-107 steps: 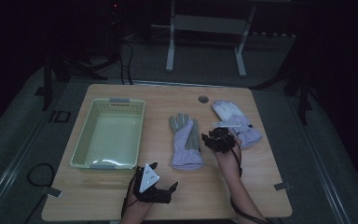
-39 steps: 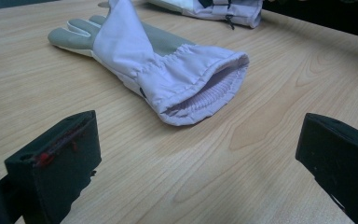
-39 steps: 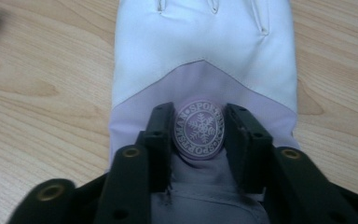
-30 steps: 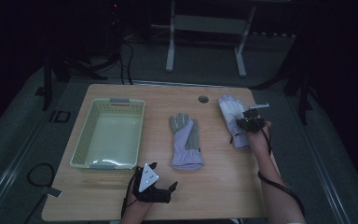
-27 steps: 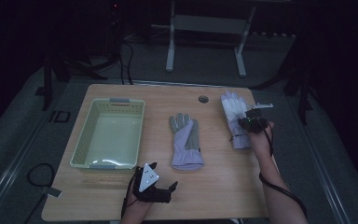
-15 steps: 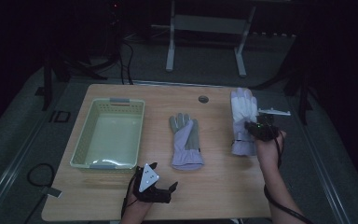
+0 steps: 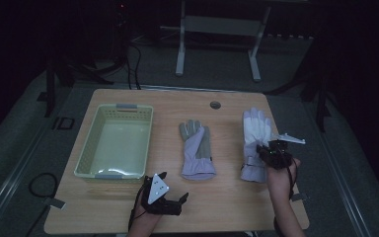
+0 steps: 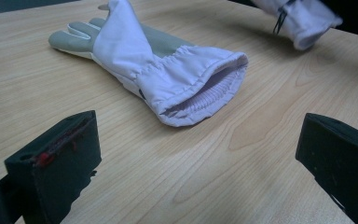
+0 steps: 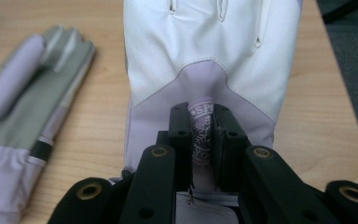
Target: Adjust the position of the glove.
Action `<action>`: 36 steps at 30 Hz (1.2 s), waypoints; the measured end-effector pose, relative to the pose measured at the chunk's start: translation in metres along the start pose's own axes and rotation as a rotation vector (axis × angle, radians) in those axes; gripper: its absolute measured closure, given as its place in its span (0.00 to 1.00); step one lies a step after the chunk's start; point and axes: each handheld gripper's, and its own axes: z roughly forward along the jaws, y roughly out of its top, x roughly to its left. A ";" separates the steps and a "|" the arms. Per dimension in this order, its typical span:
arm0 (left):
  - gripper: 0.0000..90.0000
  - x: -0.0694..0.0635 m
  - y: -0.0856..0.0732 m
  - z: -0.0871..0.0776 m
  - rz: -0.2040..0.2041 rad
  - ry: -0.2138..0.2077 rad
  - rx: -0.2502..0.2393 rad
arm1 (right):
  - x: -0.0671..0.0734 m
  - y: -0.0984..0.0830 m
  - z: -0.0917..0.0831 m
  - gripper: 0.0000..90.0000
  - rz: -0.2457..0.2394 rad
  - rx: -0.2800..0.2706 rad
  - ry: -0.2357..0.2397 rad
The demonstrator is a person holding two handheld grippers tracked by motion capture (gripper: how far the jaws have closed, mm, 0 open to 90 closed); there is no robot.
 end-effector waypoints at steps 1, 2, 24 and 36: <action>0.00 0.000 0.000 0.000 0.000 0.001 0.001 | 0.000 -0.002 0.004 0.89 0.000 0.007 -0.001; 0.00 0.000 0.000 0.000 0.000 0.001 0.000 | 0.000 -0.003 0.007 0.89 0.005 0.015 0.002; 0.00 0.000 0.000 0.000 0.001 0.001 0.003 | -0.009 -0.009 0.050 0.58 -0.072 0.076 0.020; 0.00 0.000 0.000 0.000 0.001 0.002 0.005 | -0.023 0.003 0.041 0.54 -0.267 0.103 0.117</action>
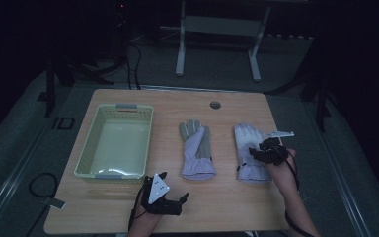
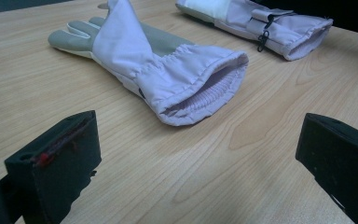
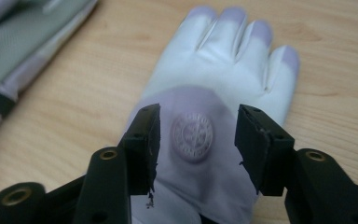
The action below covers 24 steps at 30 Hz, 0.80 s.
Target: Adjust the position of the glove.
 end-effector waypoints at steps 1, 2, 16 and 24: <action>0.00 0.000 0.000 0.000 0.001 0.000 0.000 | -0.002 -0.003 0.003 0.53 -0.019 0.017 0.011; 0.00 0.000 0.000 0.000 0.001 -0.001 0.001 | -0.002 -0.004 0.004 0.53 -0.022 0.021 0.012; 0.00 0.000 0.000 0.000 0.007 -0.001 0.005 | -0.001 -0.022 0.023 0.86 0.002 0.032 0.049; 0.00 0.000 0.000 0.000 0.003 0.001 0.004 | 0.000 -0.014 0.001 0.90 0.054 0.004 0.026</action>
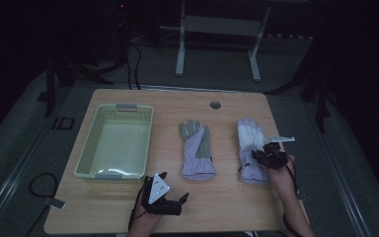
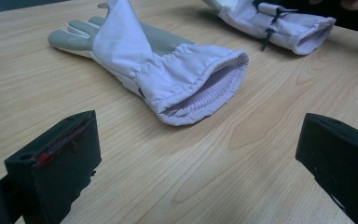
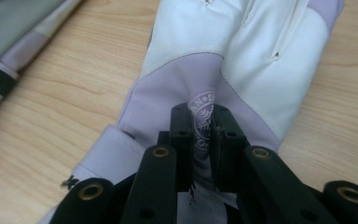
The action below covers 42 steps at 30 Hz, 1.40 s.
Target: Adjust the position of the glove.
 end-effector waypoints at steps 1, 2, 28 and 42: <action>0.00 0.000 0.000 0.000 -0.002 -0.001 0.002 | -0.001 0.005 -0.008 0.90 0.012 -0.006 0.003; 0.00 0.000 0.000 0.000 -0.002 -0.001 0.002 | -0.001 0.007 -0.012 0.90 0.019 -0.014 0.002; 0.00 0.000 0.000 0.000 0.003 0.002 -0.005 | 0.094 0.092 -0.052 0.90 -0.002 -0.115 0.077; 0.00 0.000 0.000 0.000 0.003 0.000 -0.006 | 0.164 0.106 -0.024 0.90 -0.033 -0.066 0.127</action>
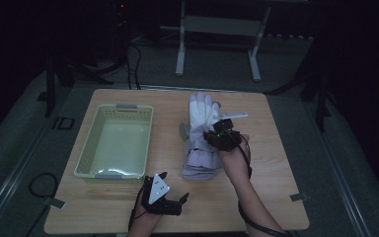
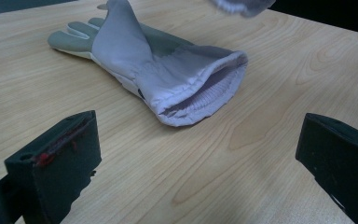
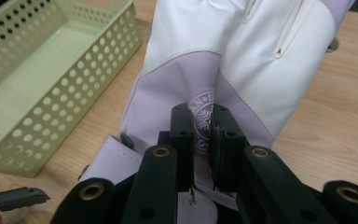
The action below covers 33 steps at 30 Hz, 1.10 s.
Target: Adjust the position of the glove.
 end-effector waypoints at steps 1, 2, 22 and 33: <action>0.00 0.000 0.000 0.000 0.000 0.000 0.001 | 0.002 -0.001 0.004 0.90 0.002 0.007 0.001; 0.00 0.000 0.000 0.000 0.000 0.000 0.001 | 0.004 -0.001 0.008 0.90 0.002 0.015 0.002; 0.00 0.000 0.000 0.000 0.003 -0.005 0.001 | -0.003 -0.033 0.073 0.89 0.011 0.157 -0.043; 0.00 0.000 0.000 0.000 0.000 -0.004 0.006 | -0.033 -0.045 0.053 0.88 0.005 0.160 -0.077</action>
